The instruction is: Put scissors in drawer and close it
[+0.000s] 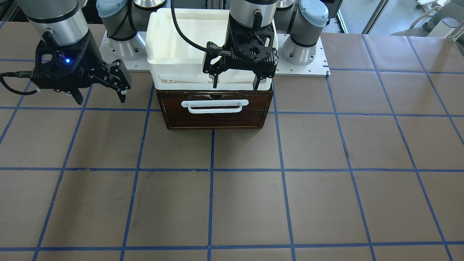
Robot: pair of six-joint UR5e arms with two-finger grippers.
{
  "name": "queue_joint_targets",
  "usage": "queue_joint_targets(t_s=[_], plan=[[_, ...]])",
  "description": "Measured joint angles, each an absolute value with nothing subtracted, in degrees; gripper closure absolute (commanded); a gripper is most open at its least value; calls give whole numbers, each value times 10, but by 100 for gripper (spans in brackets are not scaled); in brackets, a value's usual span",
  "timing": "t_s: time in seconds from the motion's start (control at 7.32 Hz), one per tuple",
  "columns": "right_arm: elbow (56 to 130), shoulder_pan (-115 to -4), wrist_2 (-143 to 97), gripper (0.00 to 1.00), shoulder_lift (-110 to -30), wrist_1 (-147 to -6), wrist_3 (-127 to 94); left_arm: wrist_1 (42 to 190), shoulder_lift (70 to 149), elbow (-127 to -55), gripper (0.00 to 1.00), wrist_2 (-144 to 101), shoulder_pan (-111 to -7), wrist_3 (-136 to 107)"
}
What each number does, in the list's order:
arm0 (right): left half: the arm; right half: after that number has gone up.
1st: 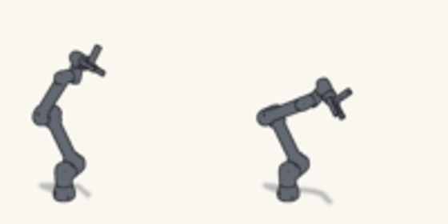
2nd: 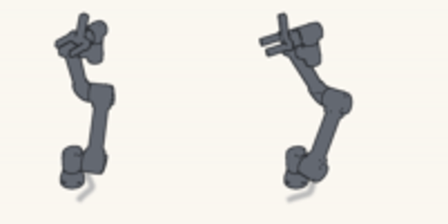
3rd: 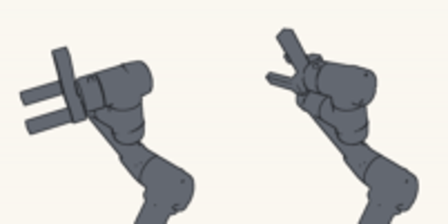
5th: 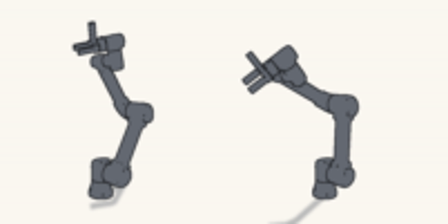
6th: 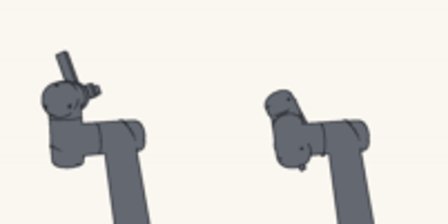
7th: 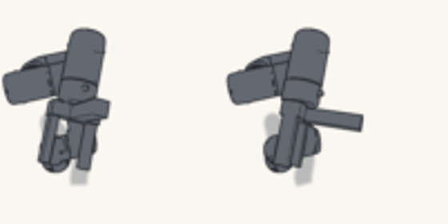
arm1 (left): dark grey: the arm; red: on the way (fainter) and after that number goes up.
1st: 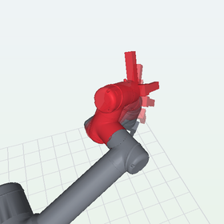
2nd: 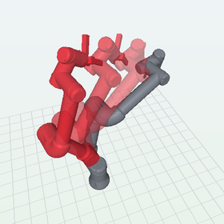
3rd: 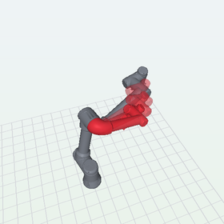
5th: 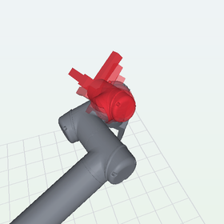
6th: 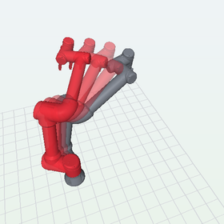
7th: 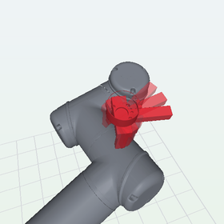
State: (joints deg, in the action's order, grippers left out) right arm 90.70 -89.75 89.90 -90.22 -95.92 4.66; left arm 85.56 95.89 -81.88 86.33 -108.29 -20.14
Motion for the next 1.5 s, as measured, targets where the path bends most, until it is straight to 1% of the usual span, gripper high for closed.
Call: queue_joint_targets(t_s=[0.41,0.82,1.09,1.5], plan=[[908,-899,894,0,-909,-954,62,848,916,-850,0,894,-1028,-96],[909,-899,899,0,-908,-959,111,847,867,-891,0,910,-956,-56],[909,-899,899,0,-906,-963,115,858,854,-894,0,911,-937,-54],[912,-899,898,0,-899,-961,116,886,856,-876,0,912,-935,-60]])
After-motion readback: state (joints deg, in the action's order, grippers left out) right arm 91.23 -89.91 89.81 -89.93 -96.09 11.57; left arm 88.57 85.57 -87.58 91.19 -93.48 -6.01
